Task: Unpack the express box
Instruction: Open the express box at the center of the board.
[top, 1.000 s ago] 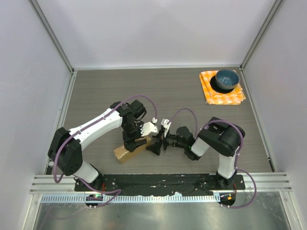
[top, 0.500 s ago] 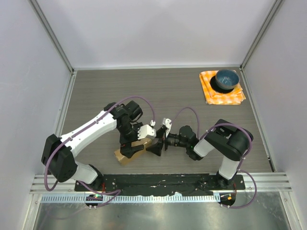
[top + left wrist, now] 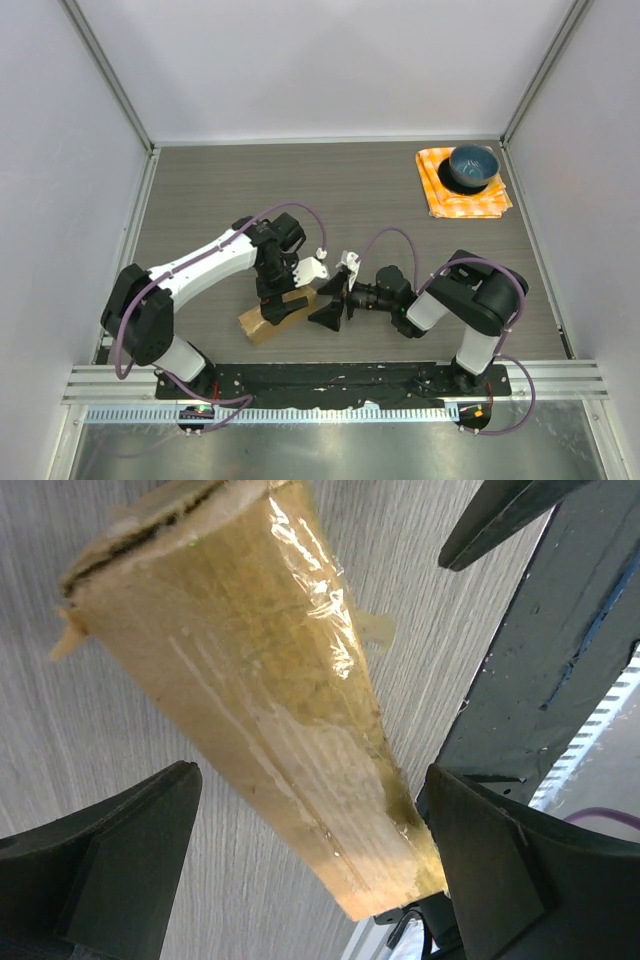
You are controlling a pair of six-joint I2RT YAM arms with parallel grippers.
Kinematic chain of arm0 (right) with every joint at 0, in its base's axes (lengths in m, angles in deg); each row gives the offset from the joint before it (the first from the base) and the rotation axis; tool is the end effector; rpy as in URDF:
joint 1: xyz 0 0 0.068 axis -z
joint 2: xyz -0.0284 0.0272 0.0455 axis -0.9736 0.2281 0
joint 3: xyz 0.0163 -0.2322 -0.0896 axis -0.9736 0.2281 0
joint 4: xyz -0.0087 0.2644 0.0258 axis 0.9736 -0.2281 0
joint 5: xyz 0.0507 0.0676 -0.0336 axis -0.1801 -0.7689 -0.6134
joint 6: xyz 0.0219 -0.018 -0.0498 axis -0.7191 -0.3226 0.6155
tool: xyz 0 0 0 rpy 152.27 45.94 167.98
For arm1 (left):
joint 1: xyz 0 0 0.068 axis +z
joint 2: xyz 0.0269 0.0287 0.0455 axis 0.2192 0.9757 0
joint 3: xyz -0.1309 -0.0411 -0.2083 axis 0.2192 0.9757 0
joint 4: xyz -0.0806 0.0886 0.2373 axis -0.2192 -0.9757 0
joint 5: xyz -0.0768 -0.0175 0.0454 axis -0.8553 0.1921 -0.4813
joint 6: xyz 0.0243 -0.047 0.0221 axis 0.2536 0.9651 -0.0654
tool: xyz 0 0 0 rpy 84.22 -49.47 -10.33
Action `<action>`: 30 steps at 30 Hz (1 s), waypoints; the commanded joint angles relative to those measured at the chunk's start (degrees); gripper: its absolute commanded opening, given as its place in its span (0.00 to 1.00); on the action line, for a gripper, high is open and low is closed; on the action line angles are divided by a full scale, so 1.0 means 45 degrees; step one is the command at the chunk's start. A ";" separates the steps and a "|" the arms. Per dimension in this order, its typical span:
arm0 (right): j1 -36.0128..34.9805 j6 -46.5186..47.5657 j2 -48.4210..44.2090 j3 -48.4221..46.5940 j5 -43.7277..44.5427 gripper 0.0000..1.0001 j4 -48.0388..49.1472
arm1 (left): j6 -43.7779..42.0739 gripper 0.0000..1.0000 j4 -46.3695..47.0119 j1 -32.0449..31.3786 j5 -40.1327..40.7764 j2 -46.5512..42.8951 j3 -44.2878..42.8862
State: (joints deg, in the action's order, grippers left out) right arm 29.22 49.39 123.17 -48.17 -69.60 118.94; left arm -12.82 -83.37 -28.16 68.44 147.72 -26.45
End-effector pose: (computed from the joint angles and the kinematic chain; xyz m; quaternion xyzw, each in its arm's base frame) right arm 0.1638 0.2099 0.0931 -0.3786 0.6466 0.4946 0.4404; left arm 0.1971 -0.1863 0.2011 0.6018 0.7836 -0.1521 0.0261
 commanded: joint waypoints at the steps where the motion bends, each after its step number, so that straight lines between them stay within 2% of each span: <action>1: 0.0010 -0.0131 -0.0600 0.0103 -0.0127 0.96 0.4397 | -0.0420 1.00 0.0528 -0.0031 -0.0047 0.0149 0.0574; 3: 0.0010 -0.0111 -0.0796 0.0142 -0.0185 0.96 0.4261 | -0.0676 1.00 0.0587 -0.0031 -0.0028 0.0149 0.0907; 6: 0.0010 0.0045 -0.1030 0.0103 -0.0321 0.96 0.3832 | -0.1222 0.93 0.0587 -0.0031 0.0070 -0.0104 0.1199; 9: 0.0010 0.0123 -0.1051 0.0006 -0.0497 0.96 0.3558 | -0.1964 0.84 0.0353 -0.0031 0.0051 -0.0708 0.1181; 13: 0.0010 0.0201 -0.0992 -0.0053 -0.0517 0.96 0.3479 | -0.2980 0.67 -0.0057 -0.0031 -0.0067 -0.1666 0.1142; 19: 0.0010 0.0221 -0.0875 0.0025 -0.0478 0.96 0.3518 | -0.3548 0.53 -0.0155 -0.0031 0.0050 -0.2312 0.1336; 24: 0.0010 0.0026 -0.0426 0.0005 -0.0595 0.96 0.3888 | -0.3373 0.55 -0.0019 -0.0031 -0.0028 -0.2039 0.1493; 25: 0.0010 -0.0052 -0.0367 0.0044 -0.0673 0.96 0.4140 | -0.3372 0.60 0.0097 -0.0031 0.0011 -0.1980 0.1551; 30: -0.0010 -0.0111 -0.0035 0.0162 -0.0537 0.96 0.4709 | -0.3372 0.70 0.0469 -0.0031 0.0109 -0.1824 0.1805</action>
State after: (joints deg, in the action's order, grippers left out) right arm 29.22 49.11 121.92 -47.60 -71.85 118.94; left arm -27.42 -82.69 -28.16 69.05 138.95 -19.18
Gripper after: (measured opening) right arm 0.962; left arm 0.654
